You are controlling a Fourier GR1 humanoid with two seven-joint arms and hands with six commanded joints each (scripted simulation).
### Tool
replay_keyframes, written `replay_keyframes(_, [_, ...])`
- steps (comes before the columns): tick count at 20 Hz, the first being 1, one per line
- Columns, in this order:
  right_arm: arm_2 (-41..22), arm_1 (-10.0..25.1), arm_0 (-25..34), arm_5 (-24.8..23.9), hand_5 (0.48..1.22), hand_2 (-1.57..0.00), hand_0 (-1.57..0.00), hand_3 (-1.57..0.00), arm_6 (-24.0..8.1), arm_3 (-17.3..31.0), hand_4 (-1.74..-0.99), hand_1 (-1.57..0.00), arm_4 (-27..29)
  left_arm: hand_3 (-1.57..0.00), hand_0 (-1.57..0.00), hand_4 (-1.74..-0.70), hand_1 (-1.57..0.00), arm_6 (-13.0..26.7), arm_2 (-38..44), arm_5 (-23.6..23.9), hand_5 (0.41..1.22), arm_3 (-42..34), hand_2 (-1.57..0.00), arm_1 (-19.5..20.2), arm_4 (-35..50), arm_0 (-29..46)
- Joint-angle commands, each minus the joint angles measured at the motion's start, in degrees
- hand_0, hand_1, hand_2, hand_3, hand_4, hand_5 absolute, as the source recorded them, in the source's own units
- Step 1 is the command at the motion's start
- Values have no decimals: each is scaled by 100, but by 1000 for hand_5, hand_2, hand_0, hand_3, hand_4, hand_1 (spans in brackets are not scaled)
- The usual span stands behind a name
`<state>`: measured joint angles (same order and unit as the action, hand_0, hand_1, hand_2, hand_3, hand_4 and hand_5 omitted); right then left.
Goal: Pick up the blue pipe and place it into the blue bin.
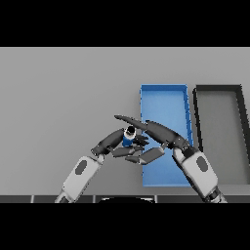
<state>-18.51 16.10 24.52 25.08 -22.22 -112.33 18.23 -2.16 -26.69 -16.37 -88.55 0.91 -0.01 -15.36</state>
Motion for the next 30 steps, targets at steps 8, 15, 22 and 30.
replay_keyframes(8, [-186, -352, 711, 282, 489, -538, -507, -401, -134, 722, -1331, -530, -52, -1571, -1571, -1560, -1571, 221, 58, -58, 1221, -48, -1571, -19, -232, 139])
replay_keyframes(15, [-334, -612, 662, 162, 856, -1354, -1343, -1186, -57, 783, -1628, -1343, 119, -1502, -1571, -1699, -1571, 106, 178, -168, 1221, -68, -1571, -202, -104, 208])
replay_keyframes(22, [-469, -578, 603, 26, 1144, -1526, -1523, -1484, 425, 782, -1716, -1523, -7, -1428, -1571, -1730, -1571, 163, 260, -243, 1221, -128, -1571, -278, -257, 207])
replay_keyframes(30, [-488, -697, 544, -257, 1208, -1563, -1563, -1556, 294, 608, -1737, -1563, -189, -596, -748, -1282, -687, -122, 264, -532, 1221, -248, -662, 1, -619, 219])
